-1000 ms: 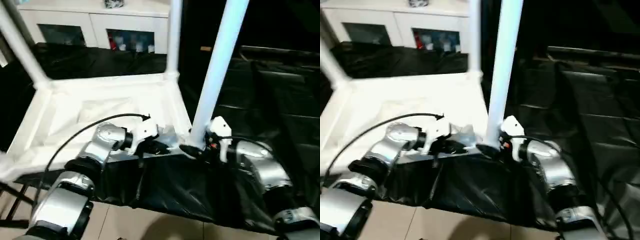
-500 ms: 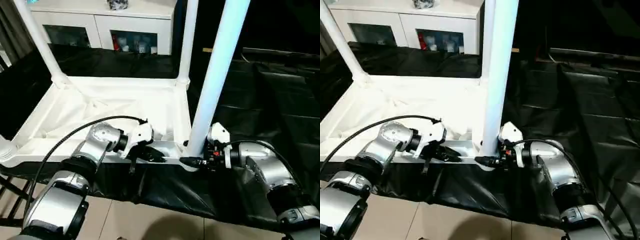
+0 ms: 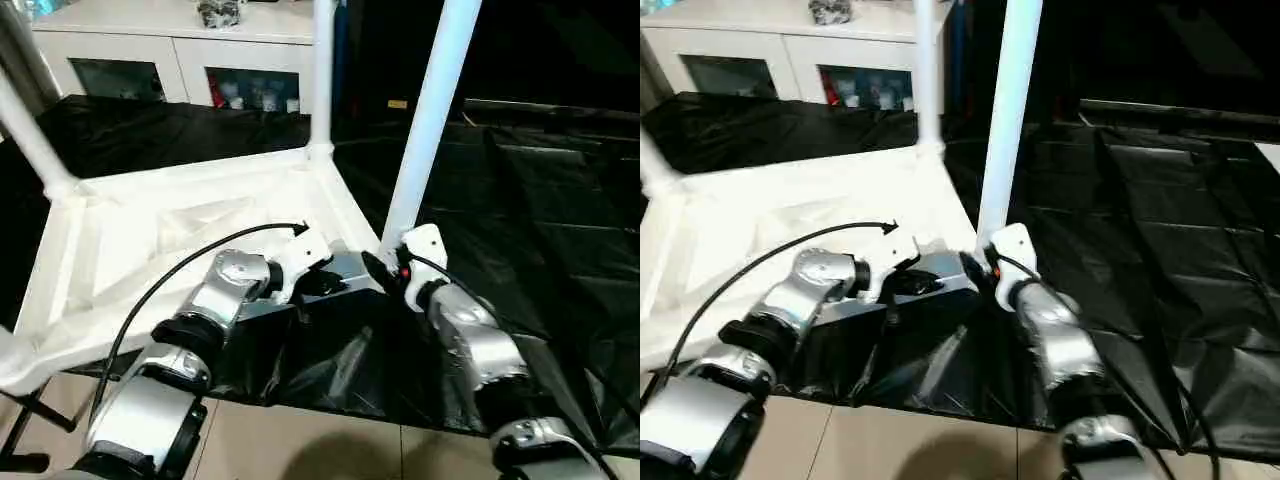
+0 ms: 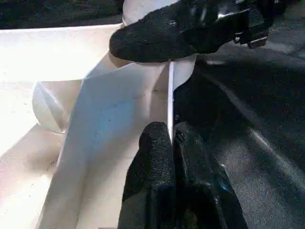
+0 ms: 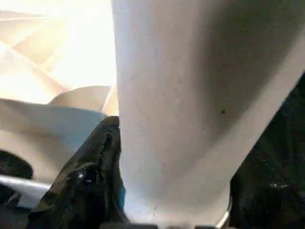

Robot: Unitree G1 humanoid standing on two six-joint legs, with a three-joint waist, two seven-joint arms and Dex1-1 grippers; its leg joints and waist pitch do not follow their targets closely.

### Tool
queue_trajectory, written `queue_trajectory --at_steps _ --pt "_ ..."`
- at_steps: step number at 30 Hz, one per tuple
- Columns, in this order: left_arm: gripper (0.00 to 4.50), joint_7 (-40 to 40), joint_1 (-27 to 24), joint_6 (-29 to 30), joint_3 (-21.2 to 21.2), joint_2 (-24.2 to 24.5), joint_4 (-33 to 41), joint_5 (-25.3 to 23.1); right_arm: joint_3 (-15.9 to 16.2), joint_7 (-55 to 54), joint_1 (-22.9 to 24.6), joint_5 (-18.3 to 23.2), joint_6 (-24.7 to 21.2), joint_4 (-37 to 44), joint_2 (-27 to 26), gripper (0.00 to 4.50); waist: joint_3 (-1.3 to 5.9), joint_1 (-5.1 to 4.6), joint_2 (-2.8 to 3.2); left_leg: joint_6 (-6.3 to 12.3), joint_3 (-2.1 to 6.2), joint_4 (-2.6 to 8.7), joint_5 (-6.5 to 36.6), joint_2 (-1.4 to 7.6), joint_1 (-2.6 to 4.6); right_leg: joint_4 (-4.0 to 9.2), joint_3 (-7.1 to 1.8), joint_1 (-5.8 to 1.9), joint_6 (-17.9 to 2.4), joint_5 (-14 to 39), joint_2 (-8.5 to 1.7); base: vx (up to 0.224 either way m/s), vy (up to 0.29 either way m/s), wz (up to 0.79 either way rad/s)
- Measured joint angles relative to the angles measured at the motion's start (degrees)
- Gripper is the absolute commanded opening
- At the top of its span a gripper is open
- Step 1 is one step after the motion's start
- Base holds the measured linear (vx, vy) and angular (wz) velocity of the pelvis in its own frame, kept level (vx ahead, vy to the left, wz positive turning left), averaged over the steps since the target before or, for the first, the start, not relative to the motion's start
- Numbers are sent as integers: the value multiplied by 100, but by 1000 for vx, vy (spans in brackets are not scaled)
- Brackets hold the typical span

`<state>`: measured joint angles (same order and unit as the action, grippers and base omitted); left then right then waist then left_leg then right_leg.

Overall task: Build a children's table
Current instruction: Rotate leg to tighten

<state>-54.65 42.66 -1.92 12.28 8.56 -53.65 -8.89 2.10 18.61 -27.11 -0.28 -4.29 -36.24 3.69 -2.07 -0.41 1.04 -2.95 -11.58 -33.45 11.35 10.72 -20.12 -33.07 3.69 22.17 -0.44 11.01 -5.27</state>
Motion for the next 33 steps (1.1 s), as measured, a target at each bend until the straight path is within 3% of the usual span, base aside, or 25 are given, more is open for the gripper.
queue_trajectory --at_steps 3,8,11,20,26,33 --pt "0 50 -6 9 1 -15 21 -4 0 -161 0 -105 226 -61 -39 337 -4 -27 2 1 3 0 1 -11 -2 4 -6 -2 2 1 -3 0 0 0" --pt "0 -85 -8 -137 45 -7 79 -4 0 533 1 11 356 -44 242 369 -13 -15 -4 3 6 -1 1 -15 -32 2 -9 10 -11 -9 -4 0 0 0" --pt "0 -355 -24 -348 106 89 111 23 28 1447 128 284 328 174 594 369 -13 16 -3 5 7 7 1 -10 -40 -5 -5 11 -41 -46 -3 0 0 0" --pt "0 -1307 -78 -933 175 490 90 138 403 3634 313 553 354 596 1526 356 -8 151 5 41 6 38 -17 32 -49 -19 24 30 -15 -24 22 19 -6 1" --pt "0 -1888 -76 -1185 300 606 51 155 587 4526 254 714 191 627 1684 305 -8 274 5 22 -5 25 -8 30 -41 -30 18 20 -16 -24 11 0 0 0" --pt "0 -2131 7 -1363 390 669 -90 158 685 4915 206 757 89 626 1785 272 -8 289 5 7 -10 7 1 27 -41 -41 15 17 -16 -25 4 0 0 0"
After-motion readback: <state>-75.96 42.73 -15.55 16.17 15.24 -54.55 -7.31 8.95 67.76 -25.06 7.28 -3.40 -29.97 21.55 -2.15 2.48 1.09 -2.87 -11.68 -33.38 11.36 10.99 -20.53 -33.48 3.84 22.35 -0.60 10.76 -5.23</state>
